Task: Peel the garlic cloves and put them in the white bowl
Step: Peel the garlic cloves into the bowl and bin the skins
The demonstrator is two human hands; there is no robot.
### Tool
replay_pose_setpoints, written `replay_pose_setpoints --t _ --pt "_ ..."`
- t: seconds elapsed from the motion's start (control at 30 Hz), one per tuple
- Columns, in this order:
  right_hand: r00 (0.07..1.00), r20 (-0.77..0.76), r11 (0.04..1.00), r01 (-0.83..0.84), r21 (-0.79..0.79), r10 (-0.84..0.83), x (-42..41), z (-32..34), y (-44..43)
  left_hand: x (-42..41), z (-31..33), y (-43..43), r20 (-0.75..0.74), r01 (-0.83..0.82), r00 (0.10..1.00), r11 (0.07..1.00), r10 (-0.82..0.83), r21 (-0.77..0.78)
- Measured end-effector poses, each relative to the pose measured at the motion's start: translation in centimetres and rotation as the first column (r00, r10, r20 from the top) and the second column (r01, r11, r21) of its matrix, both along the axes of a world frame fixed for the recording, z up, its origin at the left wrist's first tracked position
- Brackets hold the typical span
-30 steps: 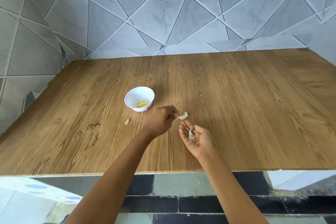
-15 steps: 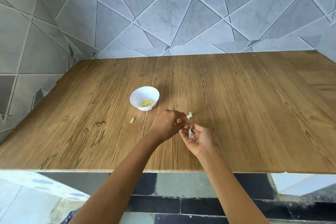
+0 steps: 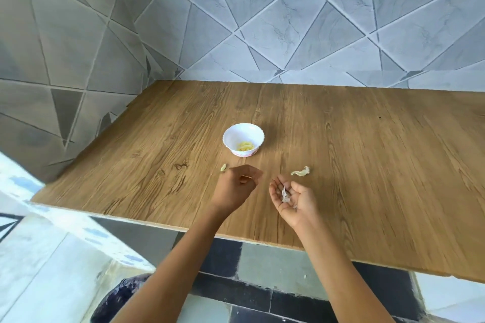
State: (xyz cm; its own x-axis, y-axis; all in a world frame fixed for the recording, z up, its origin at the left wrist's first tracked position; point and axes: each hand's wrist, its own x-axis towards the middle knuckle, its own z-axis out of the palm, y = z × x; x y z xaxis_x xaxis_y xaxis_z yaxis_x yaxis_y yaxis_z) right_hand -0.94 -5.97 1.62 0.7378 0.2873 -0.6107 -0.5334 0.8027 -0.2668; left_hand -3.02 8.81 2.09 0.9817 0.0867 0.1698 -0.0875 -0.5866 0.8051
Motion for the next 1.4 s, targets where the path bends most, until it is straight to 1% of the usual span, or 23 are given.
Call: replay_pose_setpoints --t 0.07,0.1,0.2,0.27,0.37,0.47,0.53,0.63,0.73,0.8,0.97,1.03,1.1,1.2,1.27,1.33,1.4 --pt "0.996 0.003 0.996 -0.094 -0.004 0.094 -0.2 0.3 2.0 -2.1 -0.5 2.4 -0.033 -0.125 0.992 0.988 0.123 -0.092" --pt "0.992 0.001 0.991 -0.130 -0.005 0.130 -0.3 0.3 2.8 -3.0 -0.7 3.2 -0.044 -0.179 0.984 0.978 0.175 -0.111" --pt "0.964 0.005 0.964 -0.266 0.004 0.266 -1.0 0.7 5.4 -6.1 -1.2 5.5 -0.063 -0.328 0.944 0.939 0.323 -0.098" --pt "0.931 0.001 0.931 -0.364 -0.007 0.364 -1.8 0.9 6.9 -8.2 -1.2 6.3 -0.064 -0.422 0.907 0.898 0.417 -0.124" --pt "0.877 0.015 0.877 -0.481 -0.012 0.481 -2.8 0.9 8.3 -10.9 -1.1 7.0 -0.087 -0.548 0.836 0.815 0.542 -0.186" --pt "0.802 0.004 0.801 -0.597 -0.026 0.598 -4.5 0.5 10.1 -14.2 -1.0 7.7 -0.109 -0.677 0.733 0.704 0.671 -0.216" --pt "0.755 0.002 0.755 -0.655 -0.023 0.655 -5.9 0.2 11.4 -16.3 -1.1 8.3 -0.118 -0.732 0.675 0.641 0.728 -0.231" --pt "0.663 -0.002 0.662 -0.748 -0.042 0.749 -8.8 -0.3 13.8 -20.0 -1.4 9.4 -0.120 -0.814 0.568 0.533 0.815 -0.233" --pt "0.591 -0.007 0.590 -0.807 -0.024 0.807 -11.4 -0.9 16.5 -23.2 -1.9 10.7 -0.136 -0.860 0.485 0.443 0.864 -0.254" --pt "0.558 -0.032 0.557 -0.830 -0.025 0.829 -12.8 -1.7 18.8 -24.8 -2.6 11.8 -0.148 -0.876 0.448 0.400 0.881 -0.270" --pt "0.523 -0.069 0.521 -0.852 -0.049 0.849 -15.5 -4.8 25.5 -27.6 -5.3 16.7 -0.221 -0.913 0.369 0.308 0.903 -0.267" --pt "0.526 -0.068 0.522 -0.850 -0.065 0.848 -16.3 -6.2 28.2 -28.4 -6.5 19.2 -0.258 -0.924 0.353 0.292 0.899 -0.246" --pt "0.555 -0.062 0.552 -0.831 -0.064 0.829 -17.2 -8.3 31.5 -29.4 -8.2 22.3 -0.296 -0.933 0.339 0.280 0.893 -0.225" --pt "0.600 -0.066 0.596 -0.800 -0.073 0.797 -18.0 -11.9 36.0 -30.6 -11.6 26.6 -0.359 -0.951 0.288 0.222 0.888 -0.214" --pt "0.582 -0.094 0.571 -0.812 -0.117 0.808 -18.5 -15.3 39.6 -31.1 -15.4 29.3 -0.409 -0.968 0.226 0.159 0.884 -0.193" --pt "0.577 -0.132 0.560 -0.816 -0.144 0.806 -18.4 -18.4 41.8 -31.1 -18.5 30.3 -0.471 -0.978 0.180 0.103 0.863 -0.184" --pt "0.557 -0.181 0.525 -0.828 -0.196 0.811 -18.3 -22.5 44.8 -30.9 -22.8 31.9 -0.524 -0.982 0.129 0.033 0.842 -0.188"
